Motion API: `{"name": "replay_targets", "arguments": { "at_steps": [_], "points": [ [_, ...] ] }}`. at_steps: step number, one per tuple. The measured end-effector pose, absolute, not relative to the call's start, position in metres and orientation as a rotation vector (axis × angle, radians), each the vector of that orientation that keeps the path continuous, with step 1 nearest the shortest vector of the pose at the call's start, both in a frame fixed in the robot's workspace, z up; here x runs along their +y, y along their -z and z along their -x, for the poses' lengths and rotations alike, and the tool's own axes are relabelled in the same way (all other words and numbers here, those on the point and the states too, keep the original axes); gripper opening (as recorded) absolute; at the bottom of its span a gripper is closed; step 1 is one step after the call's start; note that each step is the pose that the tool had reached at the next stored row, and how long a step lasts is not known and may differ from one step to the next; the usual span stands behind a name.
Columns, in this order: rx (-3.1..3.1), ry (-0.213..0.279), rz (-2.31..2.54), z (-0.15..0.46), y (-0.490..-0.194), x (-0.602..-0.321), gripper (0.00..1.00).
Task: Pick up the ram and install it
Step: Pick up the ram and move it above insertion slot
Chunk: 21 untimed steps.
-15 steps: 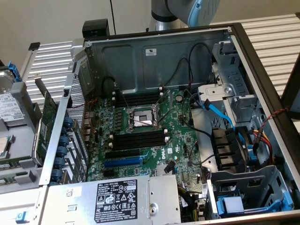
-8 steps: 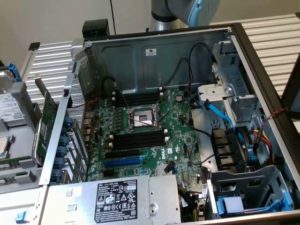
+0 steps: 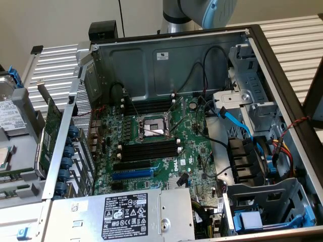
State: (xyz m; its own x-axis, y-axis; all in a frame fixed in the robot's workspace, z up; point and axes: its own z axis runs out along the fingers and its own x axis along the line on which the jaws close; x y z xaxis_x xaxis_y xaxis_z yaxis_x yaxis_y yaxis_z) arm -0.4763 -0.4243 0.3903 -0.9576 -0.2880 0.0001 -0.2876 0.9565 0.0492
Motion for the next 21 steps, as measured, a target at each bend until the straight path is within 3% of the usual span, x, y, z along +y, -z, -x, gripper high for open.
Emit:
{"name": "replay_targets", "arguments": {
  "at_steps": [21],
  "points": [
    [-2.949,0.072,-1.033,0.4765,-0.3898,-0.4243,0.11]
  ]
}}
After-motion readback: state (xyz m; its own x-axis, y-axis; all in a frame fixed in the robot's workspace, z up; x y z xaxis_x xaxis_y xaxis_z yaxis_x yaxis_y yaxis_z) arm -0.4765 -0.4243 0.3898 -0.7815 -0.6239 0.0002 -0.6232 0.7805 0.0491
